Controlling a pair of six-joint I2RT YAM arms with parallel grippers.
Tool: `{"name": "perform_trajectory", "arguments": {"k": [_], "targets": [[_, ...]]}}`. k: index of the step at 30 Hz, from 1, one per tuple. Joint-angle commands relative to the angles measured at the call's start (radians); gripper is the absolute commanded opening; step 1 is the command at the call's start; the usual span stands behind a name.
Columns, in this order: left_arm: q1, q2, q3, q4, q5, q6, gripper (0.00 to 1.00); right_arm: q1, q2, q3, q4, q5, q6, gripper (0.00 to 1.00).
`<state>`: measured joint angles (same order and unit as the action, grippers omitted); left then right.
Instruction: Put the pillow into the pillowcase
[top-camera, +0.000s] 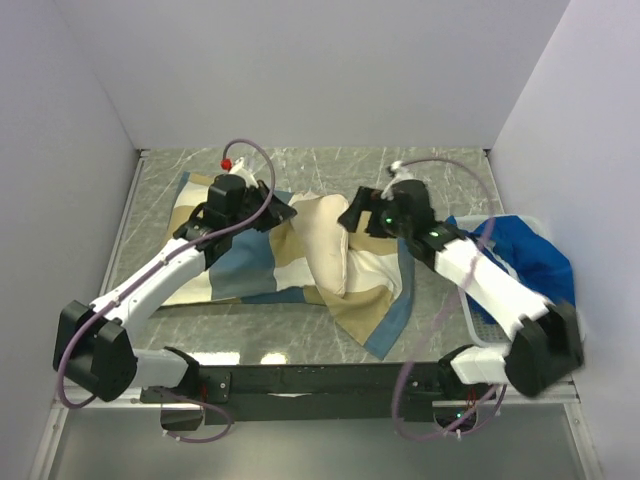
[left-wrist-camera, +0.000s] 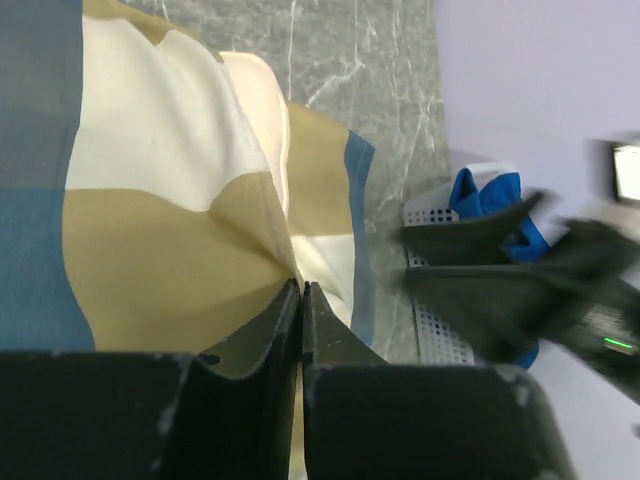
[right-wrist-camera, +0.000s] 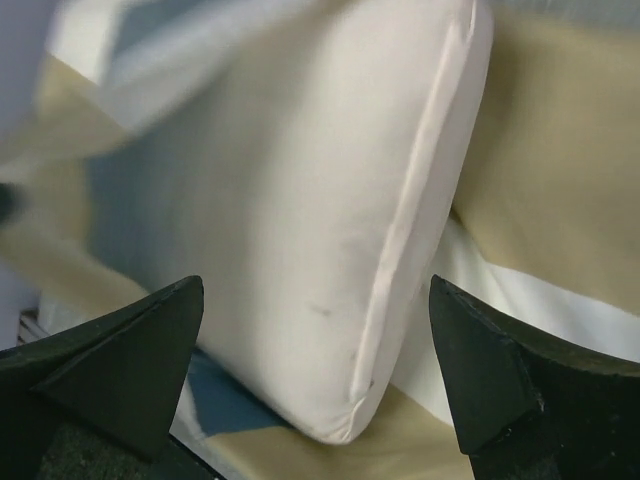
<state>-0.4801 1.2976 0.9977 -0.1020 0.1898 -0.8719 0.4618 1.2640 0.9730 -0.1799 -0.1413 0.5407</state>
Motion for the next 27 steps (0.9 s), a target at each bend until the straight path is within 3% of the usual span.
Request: {"name": "perform_trajectory", "arguments": {"k": [1,8,10,11,13,16,18,22,25,27], "targets": [[-0.008,0.089,0.071,-0.059,-0.032,0.060,0.08,-0.006,0.237,0.015,0.094,-0.201,0.034,1.00],[-0.014,0.183,0.088,-0.019,-0.026,0.059,0.08,-0.005,0.422,0.033,0.223,-0.348,0.097,0.99],[-0.014,0.195,0.096,-0.005,-0.010,0.062,0.07,-0.006,0.452,0.073,0.227,-0.429,0.119,0.88],[-0.014,0.207,0.107,0.008,-0.006,0.063,0.07,-0.006,0.449,0.084,0.230,-0.455,0.133,0.52],[-0.015,0.223,0.128,0.001,-0.001,0.080,0.08,-0.006,0.357,0.090,0.221,-0.498,0.172,0.00],[-0.018,0.229,0.151,-0.028,0.003,0.106,0.06,0.038,0.130,0.035,0.166,-0.462,0.174,0.00],[-0.022,0.203,0.119,-0.007,0.022,0.106,0.06,0.057,0.075,-0.073,0.183,-0.408,0.183,0.00],[-0.054,0.157,0.079,0.025,0.076,0.097,0.07,0.077,0.269,-0.187,0.296,-0.452,0.174,0.00],[-0.095,0.131,0.078,0.005,0.059,0.119,0.14,0.113,0.334,-0.229,0.347,-0.402,0.159,0.00],[-0.109,0.124,0.062,-0.005,0.046,0.135,0.19,0.124,0.337,-0.243,0.339,-0.382,0.140,0.15]]}}
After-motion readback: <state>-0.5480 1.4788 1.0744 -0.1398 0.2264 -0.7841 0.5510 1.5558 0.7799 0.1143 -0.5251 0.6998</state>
